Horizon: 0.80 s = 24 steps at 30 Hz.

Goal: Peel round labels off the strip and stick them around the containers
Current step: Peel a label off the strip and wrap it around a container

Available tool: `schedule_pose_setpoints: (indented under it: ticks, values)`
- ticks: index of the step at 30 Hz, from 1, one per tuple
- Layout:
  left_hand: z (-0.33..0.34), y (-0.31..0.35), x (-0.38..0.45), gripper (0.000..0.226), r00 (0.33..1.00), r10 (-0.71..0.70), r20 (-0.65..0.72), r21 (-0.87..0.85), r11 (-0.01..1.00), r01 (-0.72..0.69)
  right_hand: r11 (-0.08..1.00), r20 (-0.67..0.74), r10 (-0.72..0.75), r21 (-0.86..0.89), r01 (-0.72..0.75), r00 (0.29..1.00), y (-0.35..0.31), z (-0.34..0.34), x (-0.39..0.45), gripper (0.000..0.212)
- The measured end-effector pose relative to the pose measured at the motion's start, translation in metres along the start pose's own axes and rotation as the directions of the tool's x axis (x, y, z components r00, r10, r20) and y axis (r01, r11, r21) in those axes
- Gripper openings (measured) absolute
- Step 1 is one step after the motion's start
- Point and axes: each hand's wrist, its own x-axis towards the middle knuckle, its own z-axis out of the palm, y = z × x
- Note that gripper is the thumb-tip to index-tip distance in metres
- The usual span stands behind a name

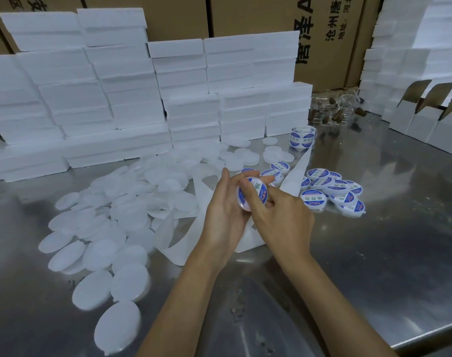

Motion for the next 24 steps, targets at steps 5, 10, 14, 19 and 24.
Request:
schedule_pose_setpoints:
  ticks: [5,10,14,19,24]
  values:
    - [-0.004,-0.004,0.001,0.041,0.998,0.055,0.014,0.137,0.989,-0.057,0.992,-0.030,0.043,0.120,-0.039,0.999,0.007,0.002,0.000,0.069]
    - [-0.007,-0.011,0.002,0.023,0.984,0.165,-0.061,0.450,0.885,-0.120,0.946,0.045,0.065,0.315,-0.076,0.997,0.013,0.004,-0.001,0.056]
    - [-0.014,-0.004,0.000,0.021,0.937,0.331,-0.112,0.525,0.820,-0.227,0.881,0.148,-0.025,0.471,-0.049,0.989,0.010,0.003,-0.005,0.050]
    - [-0.017,0.001,-0.002,0.012,0.899,0.312,-0.309,0.378,0.907,-0.185,0.879,0.148,-0.073,0.476,-0.006,0.986,0.007,0.002,-0.009,0.045]
    - [-0.015,0.002,-0.004,0.025,0.859,0.376,-0.346,0.461,0.866,-0.193,0.870,0.195,-0.048,0.489,-0.055,0.980,0.009,0.000,-0.007,0.062]
